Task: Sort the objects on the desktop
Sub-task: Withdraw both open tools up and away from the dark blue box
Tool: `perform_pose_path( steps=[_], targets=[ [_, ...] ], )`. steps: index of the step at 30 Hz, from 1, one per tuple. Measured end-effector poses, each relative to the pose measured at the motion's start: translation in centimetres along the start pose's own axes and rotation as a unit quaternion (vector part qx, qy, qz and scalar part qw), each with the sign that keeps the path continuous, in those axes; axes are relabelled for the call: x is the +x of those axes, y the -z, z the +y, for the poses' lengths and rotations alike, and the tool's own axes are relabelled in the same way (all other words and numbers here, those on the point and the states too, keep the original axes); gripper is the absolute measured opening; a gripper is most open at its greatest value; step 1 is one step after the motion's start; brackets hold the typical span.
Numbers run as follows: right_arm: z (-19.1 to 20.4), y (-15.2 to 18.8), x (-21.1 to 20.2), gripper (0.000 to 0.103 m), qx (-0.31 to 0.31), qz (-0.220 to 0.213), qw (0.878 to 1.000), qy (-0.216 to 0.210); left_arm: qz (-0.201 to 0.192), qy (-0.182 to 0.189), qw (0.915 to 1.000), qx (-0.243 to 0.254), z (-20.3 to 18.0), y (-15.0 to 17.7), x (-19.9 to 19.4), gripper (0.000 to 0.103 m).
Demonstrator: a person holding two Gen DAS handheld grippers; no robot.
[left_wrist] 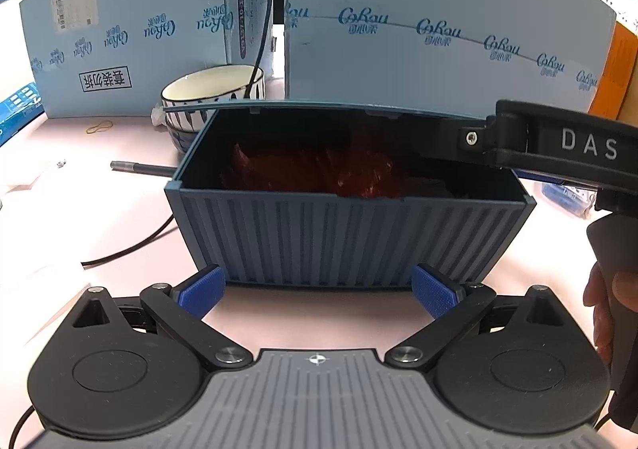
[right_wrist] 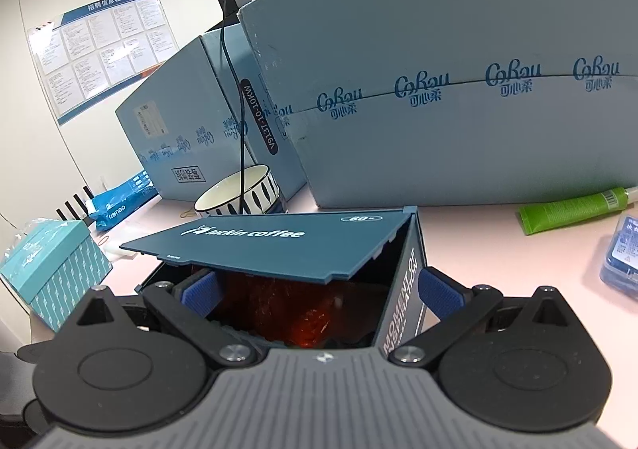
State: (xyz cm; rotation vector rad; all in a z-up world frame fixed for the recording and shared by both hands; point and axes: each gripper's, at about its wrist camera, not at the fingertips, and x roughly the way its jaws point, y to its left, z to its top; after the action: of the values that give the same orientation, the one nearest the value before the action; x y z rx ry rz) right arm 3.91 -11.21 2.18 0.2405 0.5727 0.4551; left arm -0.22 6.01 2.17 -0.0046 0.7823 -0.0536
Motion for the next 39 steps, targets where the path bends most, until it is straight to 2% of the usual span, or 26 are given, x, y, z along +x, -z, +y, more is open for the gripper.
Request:
perform_pose_path(
  steps=[39],
  targets=[
    [-1.2,1.8,-0.5,0.103,0.021,0.005,1.0,0.004,0.033,-0.007,0.9994,0.011,-1.3,1.1,1.0,0.101]
  ],
)
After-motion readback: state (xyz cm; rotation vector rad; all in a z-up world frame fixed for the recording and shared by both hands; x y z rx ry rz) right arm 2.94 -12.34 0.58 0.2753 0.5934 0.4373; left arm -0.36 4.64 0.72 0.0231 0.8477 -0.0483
